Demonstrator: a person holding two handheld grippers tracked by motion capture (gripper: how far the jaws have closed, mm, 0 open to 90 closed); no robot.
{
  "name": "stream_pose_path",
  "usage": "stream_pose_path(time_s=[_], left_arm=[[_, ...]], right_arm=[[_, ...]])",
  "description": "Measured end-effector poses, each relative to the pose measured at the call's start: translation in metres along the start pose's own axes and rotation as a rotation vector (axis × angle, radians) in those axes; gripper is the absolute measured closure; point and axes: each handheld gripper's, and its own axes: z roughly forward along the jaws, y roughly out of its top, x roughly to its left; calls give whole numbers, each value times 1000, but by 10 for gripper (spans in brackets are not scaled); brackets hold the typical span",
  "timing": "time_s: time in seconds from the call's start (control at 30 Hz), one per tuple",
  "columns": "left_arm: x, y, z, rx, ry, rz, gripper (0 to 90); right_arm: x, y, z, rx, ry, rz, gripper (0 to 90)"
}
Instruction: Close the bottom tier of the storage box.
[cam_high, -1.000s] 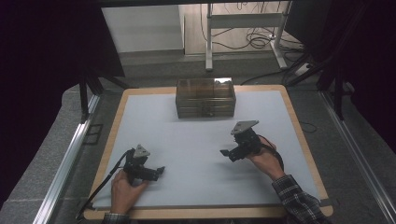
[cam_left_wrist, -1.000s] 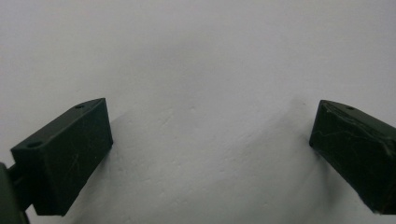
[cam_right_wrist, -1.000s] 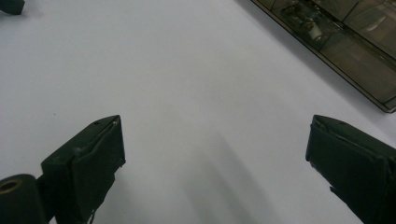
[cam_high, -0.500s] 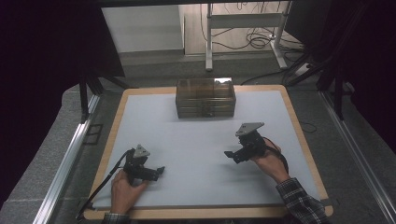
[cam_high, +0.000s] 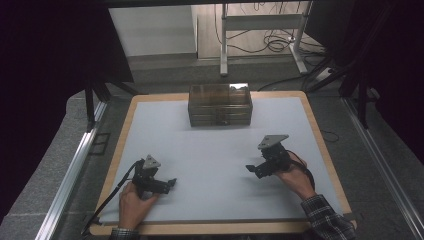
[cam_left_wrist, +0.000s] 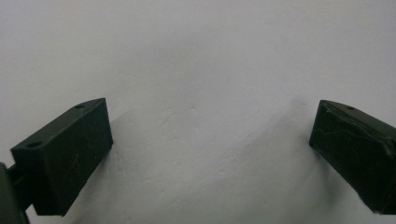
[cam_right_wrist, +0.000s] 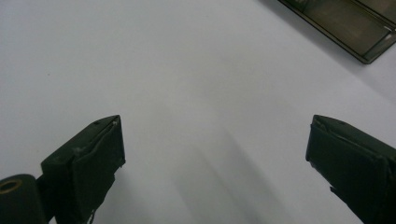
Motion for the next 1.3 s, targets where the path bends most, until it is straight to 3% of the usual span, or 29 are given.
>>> stream_pose_path(time_s=[0.7,1.3], left_arm=[[0,0,0,1,0,-1,0],[0,0,0,1,0,-1,0]], right_arm=[[-2,-23,-19,14,-32,25,39],[-5,-51,-44,30,-59,79,28]])
